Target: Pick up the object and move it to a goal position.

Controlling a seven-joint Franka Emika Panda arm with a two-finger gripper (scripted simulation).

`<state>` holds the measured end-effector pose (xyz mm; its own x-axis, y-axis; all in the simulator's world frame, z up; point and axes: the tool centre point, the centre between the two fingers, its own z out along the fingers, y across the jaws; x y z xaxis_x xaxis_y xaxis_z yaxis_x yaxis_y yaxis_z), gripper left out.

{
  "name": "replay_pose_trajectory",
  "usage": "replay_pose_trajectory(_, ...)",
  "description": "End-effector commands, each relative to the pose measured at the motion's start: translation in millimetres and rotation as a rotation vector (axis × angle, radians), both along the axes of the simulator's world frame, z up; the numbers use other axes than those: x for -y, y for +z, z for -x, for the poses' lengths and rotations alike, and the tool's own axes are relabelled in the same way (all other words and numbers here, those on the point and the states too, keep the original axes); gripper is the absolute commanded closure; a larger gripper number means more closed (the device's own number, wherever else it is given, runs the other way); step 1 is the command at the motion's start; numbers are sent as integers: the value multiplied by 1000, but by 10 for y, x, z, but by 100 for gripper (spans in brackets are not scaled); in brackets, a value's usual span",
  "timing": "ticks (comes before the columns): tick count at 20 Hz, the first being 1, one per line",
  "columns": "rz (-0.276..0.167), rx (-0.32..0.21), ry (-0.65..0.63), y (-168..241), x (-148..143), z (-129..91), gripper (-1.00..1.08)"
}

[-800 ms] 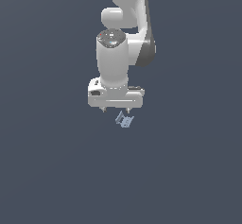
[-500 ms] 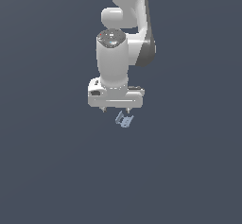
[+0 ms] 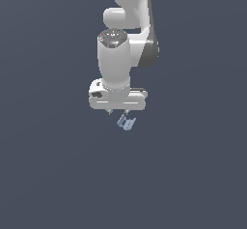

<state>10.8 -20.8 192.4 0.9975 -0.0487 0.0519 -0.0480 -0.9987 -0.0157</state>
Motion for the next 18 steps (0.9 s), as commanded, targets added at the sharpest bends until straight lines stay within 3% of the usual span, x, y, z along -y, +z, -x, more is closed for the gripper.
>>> replay_pose_trajectory(1, -4, 5, -10, 27, 8, -8, -20)
replay_pose_trajectory(9, -22, 8, -24, -35, -5, 1, -20)
replay_pose_trajectory(18, -110, 19, -110, -375, -55, 71, -20)
